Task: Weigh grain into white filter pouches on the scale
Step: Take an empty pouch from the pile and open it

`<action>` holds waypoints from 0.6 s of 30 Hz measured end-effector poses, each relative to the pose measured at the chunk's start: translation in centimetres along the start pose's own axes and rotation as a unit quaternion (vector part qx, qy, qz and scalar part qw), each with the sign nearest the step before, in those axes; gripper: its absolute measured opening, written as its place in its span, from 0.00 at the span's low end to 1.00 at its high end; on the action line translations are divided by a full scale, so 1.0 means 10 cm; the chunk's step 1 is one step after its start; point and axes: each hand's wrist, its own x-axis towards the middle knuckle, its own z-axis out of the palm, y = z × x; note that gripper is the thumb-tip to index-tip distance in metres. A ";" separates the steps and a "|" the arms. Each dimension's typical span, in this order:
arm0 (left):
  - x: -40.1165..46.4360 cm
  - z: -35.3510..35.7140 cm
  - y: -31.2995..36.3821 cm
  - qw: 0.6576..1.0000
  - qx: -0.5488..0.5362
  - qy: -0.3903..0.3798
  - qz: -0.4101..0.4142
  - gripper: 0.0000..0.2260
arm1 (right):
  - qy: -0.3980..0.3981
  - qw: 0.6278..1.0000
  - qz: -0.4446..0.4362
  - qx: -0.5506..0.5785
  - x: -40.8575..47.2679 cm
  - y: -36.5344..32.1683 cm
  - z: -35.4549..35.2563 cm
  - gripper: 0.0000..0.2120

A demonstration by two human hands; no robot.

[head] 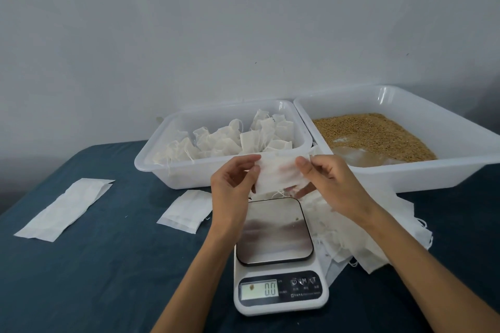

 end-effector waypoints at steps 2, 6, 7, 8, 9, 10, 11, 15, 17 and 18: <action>-0.01 -0.01 0.04 1.000 0.011 0.013 0.011 0.10 | -0.014 1.000 0.015 -0.003 0.01 -0.03 -0.08 0.19; -0.06 -0.02 0.13 0.994 0.084 -0.045 0.052 0.13 | -0.064 0.995 0.010 -0.072 0.08 -0.15 -0.20 0.28; -0.09 0.00 0.15 0.988 0.110 -0.092 0.056 0.21 | -0.082 0.993 0.008 -0.089 0.09 -0.23 -0.20 0.24; -0.12 0.03 0.15 0.979 0.142 -0.134 0.061 0.26 | -0.101 0.989 0.007 -0.105 0.10 -0.30 -0.21 0.19; -0.15 0.06 0.15 0.969 0.170 -0.167 0.067 0.30 | -0.126 0.984 0.013 -0.126 0.10 -0.38 -0.20 0.16; -0.18 0.09 0.13 0.961 0.194 -0.182 0.073 0.31 | -0.159 0.976 0.021 -0.149 0.11 -0.45 -0.20 0.15; -0.21 0.11 0.12 0.957 0.209 -0.184 0.076 0.30 | -0.189 0.966 0.034 -0.173 0.12 -0.53 -0.19 0.17; -0.27 0.14 0.19 0.960 0.181 -0.198 0.075 0.23 | -0.272 0.929 0.134 -0.212 0.22 -0.88 -0.18 0.34; -0.31 0.16 0.22 0.962 0.160 -0.214 0.055 0.22 | -0.291 0.905 0.178 -0.254 0.29 -1.02 -0.18 0.45; -0.33 0.17 0.23 0.962 0.153 -0.221 0.045 0.22 | -0.300 0.892 0.192 -0.277 0.32 -1.07 -0.17 0.47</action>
